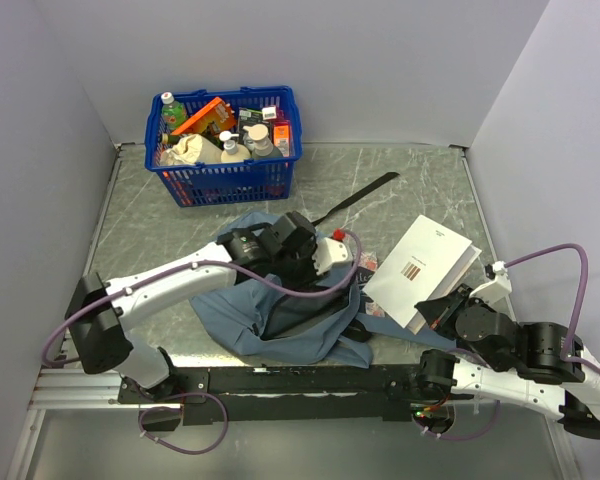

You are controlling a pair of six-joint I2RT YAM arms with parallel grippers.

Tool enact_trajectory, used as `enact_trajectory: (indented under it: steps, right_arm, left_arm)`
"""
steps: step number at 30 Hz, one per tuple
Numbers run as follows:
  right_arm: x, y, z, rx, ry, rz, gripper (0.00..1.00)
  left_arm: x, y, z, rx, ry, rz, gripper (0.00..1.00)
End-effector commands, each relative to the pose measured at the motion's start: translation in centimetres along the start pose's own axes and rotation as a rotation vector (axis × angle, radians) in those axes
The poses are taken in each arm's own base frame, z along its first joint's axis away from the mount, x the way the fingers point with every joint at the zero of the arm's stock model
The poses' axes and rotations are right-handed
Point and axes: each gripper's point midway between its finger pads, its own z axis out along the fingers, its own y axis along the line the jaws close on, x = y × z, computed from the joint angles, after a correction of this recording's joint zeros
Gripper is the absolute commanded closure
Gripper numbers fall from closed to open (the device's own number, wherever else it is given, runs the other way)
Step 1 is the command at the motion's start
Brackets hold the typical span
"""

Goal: Pack the student bag
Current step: Place the book in the student bag.

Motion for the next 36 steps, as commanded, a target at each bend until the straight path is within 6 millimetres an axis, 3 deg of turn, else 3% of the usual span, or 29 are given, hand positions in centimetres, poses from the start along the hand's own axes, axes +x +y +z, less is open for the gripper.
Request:
enact_trajectory:
  steps: [1,4,5,8,10,11,12,13,14,17,22,28,30,33,36]
  right_arm:
    - [-1.0,1.0,-0.3,-0.033,-0.031,-0.003,1.00]
    - [-2.0,2.3,-0.7,-0.086,-0.057,0.020,1.00]
    - [-2.3,2.8,-0.9,-0.108,-0.064,0.015,1.00]
    - [-2.8,4.6,-1.1,-0.158,-0.076,0.001,1.00]
    - [-2.8,5.2,-1.0,-0.151,-0.071,-0.023,1.00]
    - [-2.7,5.4,-0.9,-0.146,-0.069,-0.032,1.00]
    - [-2.5,5.4,-0.6,-0.133,-0.064,-0.042,1.00]
    - [-2.4,5.4,-0.5,-0.126,-0.062,-0.045,1.00]
    - [-2.2,5.1,-0.4,-0.113,-0.059,-0.047,1.00]
    - [-1.8,4.5,-0.2,-0.105,-0.055,-0.030,1.00]
    - [-1.6,3.2,-0.2,-0.085,-0.051,-0.004,1.00]
    - [-1.6,3.3,-0.2,-0.077,-0.048,-0.013,1.00]
    - [-1.4,3.4,-0.1,-0.076,-0.045,-0.020,1.00]
    - [-1.3,3.4,0.0,-0.083,-0.042,-0.017,1.00]
    - [-1.1,3.3,0.0,-0.083,-0.037,-0.013,1.00]
  left_arm:
    - [-2.9,1.9,-3.9,-0.113,-0.118,-0.023,0.72]
    - [-2.6,3.9,-5.2,-0.247,-0.151,-0.076,0.96]
    - [-1.7,5.1,-5.5,-0.306,-0.136,-0.103,0.99]
    - [-0.7,4.4,-6.0,-0.266,-0.134,-0.115,0.99]
    - [-0.8,2.7,-6.2,-0.177,-0.134,-0.126,0.94]
    - [-1.7,1.9,-6.7,-0.128,-0.157,-0.125,0.85]
    - [-2.1,-0.5,-7.1,0.004,-0.170,-0.117,0.76]
    - [-2.6,-1.6,-7.4,0.060,-0.190,-0.129,0.63]
    - [-3.1,-2.7,-7.7,0.111,-0.203,-0.124,0.39]
    - [-2.3,-6.0,-6.6,0.228,-0.158,-0.097,0.36]
    - [-0.3,-7.8,-3.6,0.245,-0.081,-0.042,0.36]
    - [1.0,-7.0,-1.0,0.165,-0.021,0.030,0.36]
    - [1.4,-5.5,-0.1,0.080,0.000,0.058,0.37]
    - [1.3,-3.7,0.3,-0.009,0.009,0.064,0.42]
    - [0.6,-3.1,-0.1,-0.034,-0.027,0.068,0.44]
